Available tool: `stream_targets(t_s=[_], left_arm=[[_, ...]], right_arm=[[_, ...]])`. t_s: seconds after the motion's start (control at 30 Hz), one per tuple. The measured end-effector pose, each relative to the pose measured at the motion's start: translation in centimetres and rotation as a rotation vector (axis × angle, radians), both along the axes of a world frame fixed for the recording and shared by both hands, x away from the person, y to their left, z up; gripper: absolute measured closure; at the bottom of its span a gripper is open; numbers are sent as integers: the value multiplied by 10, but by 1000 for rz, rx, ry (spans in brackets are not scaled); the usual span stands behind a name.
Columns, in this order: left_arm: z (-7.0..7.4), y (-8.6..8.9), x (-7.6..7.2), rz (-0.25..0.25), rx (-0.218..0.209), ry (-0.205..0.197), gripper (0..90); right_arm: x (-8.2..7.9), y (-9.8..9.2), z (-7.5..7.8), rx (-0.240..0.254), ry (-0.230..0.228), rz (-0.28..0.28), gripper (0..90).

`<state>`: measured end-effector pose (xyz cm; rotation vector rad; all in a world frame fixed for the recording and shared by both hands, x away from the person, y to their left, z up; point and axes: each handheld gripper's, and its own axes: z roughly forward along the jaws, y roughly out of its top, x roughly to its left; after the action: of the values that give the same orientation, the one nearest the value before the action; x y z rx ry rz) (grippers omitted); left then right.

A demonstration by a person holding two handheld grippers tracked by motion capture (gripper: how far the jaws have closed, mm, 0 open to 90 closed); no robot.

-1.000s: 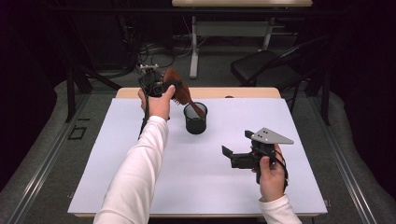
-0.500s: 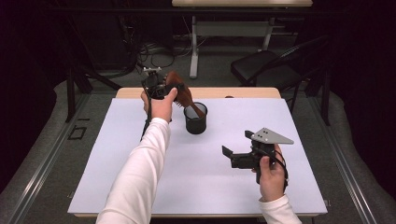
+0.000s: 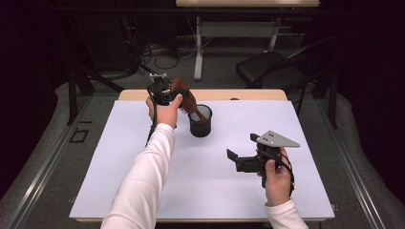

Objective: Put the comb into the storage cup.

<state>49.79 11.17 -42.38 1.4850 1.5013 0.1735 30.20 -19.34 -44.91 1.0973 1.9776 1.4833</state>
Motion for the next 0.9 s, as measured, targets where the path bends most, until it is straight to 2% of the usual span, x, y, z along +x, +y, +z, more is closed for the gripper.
stream_targets(t_s=[0.53,0.9], left_arm=[[-13,1,1,13,-8,29,502],[-16,2,2,12,-20,31,501]], right_arm=[[0,0,0,-3,4,1,0],[0,1,0,-9,-2,3,0]])
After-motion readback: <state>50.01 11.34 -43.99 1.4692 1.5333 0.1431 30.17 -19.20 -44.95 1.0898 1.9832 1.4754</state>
